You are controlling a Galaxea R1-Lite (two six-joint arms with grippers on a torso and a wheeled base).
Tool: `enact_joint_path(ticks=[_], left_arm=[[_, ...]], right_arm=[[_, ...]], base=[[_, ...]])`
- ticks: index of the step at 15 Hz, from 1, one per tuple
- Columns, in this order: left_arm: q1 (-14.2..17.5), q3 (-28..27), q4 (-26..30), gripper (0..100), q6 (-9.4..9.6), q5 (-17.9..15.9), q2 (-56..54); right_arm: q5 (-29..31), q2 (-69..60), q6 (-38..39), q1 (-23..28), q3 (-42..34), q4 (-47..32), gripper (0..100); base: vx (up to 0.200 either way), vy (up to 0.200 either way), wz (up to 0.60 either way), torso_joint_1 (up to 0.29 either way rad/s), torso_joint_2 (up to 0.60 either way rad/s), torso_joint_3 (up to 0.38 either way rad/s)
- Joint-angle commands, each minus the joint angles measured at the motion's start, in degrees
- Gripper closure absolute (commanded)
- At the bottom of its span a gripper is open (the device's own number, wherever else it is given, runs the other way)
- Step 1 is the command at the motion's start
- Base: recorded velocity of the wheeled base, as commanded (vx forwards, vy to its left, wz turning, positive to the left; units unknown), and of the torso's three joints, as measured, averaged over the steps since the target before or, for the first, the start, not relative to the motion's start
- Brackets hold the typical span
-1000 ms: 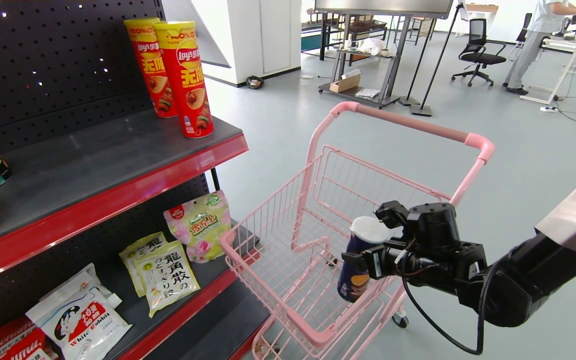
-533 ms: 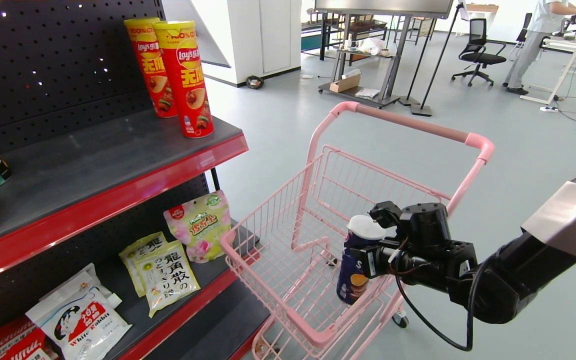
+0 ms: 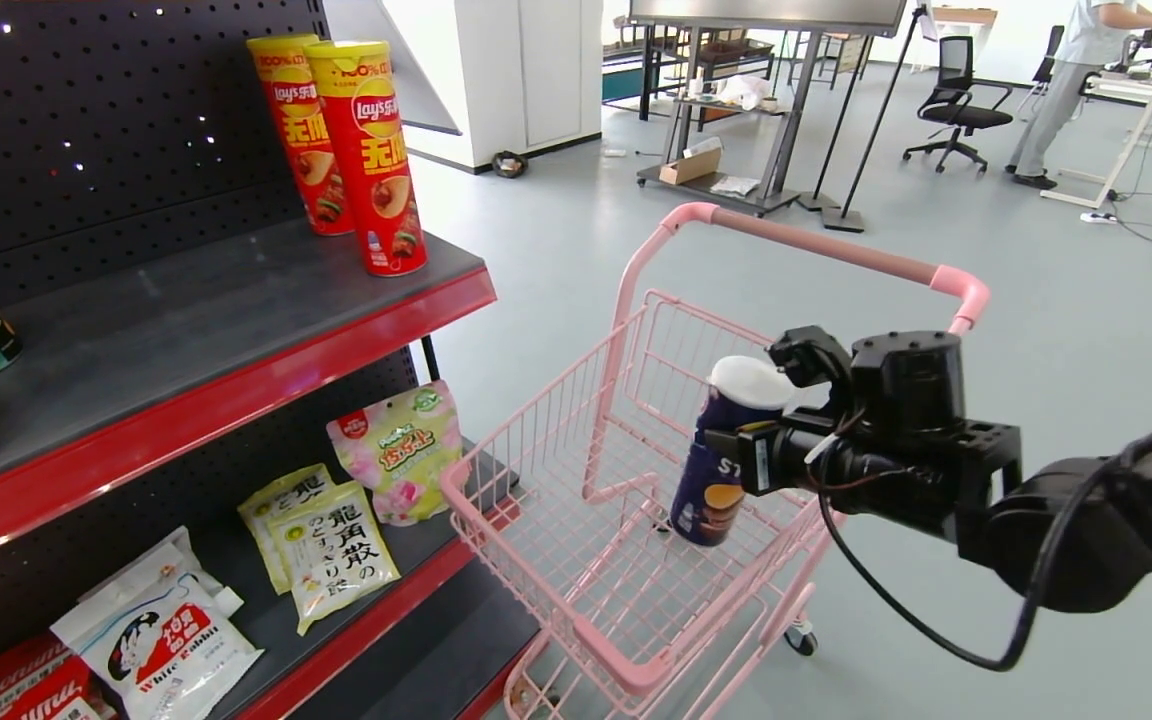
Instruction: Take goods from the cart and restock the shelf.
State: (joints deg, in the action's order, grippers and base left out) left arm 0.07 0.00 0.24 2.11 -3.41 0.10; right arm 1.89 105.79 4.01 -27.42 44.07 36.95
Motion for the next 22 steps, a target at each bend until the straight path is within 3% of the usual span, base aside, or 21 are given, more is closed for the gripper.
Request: enact_joint_path(ticks=[1, 3, 5, 9, 12, 14, 18, 22], left_arm=[[-0.07, 0.0, 0.02, 0, 0.0, -0.01, 0.08], [0.01, 0.0, 0.02, 0, 0.0, 0.07, 0.08], [0.01, 0.0, 0.02, 0, 0.0, -0.01, 0.08], [0.01, 0.0, 0.02, 0, 0.0, -0.01, 0.08], [0.01, 0.0, 0.02, 0, 0.0, -0.01, 0.08], [0.01, 0.0, 0.02, 0, 0.09, -0.01, 0.08], [0.01, 0.0, 0.02, 0, 0.09, -0.01, 0.08], [0.01, 0.0, 0.02, 0, 0.09, -0.01, 0.08]], right_arm=[[2.94, -18.16, -0.14, -0.27, 8.84, -19.64, 100], [6.11, -25.02, -0.5, -0.27, 15.26, -34.49, 100], [7.69, -30.38, -4.19, 0.17, 15.17, -39.76, 100], [7.78, -39.52, -10.6, 0.79, 11.65, -40.38, 100], [11.38, -50.51, -12.18, 0.79, -0.65, -40.38, 100], [12.17, -54.64, -12.18, 3.07, -4.61, -40.38, 100], [11.56, -55.25, -12.27, 8.17, -3.9, -40.38, 100], [11.47, -52.0, -12.62, 8.61, -1.62, -40.29, 100]], base=[[0.0, 0.0, 0.0, 0.0, 0.0, 0.0], [0.0, 0.0, 0.0, 0.0, 0.0, 0.0], [0.0, 0.0, 0.0, 0.0, 0.0, 0.0], [0.0, 0.0, 0.0, 0.0, 0.0, 0.0], [0.0, 0.0, 0.0, 0.0, 0.0, 0.0], [0.0, 0.0, 0.0, 0.025, -0.06, -0.047], [0.0, 0.0, 0.0, 0.147, -0.44, -0.283], [0.0, 0.0, 0.0, 0.212, -0.58, -0.362]])
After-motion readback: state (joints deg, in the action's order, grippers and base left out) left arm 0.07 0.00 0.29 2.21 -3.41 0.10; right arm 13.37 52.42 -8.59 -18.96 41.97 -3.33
